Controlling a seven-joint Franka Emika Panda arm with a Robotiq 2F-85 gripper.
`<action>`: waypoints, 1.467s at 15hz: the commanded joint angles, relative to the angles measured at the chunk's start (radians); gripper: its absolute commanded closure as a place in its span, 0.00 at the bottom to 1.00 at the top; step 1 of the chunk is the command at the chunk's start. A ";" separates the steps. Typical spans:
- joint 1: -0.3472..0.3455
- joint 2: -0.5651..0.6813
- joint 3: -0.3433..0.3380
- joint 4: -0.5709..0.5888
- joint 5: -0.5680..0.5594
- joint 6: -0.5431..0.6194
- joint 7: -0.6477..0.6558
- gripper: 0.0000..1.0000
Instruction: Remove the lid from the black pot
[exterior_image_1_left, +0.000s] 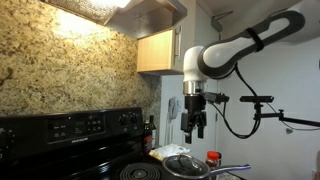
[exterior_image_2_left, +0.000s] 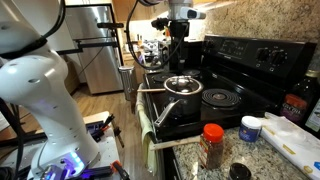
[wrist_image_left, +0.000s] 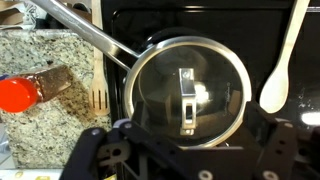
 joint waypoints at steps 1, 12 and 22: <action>-0.008 0.102 -0.006 0.057 0.024 0.036 -0.006 0.00; 0.001 0.177 -0.008 0.060 0.008 0.050 -0.014 0.31; 0.004 0.174 -0.006 0.062 0.010 0.038 -0.044 0.97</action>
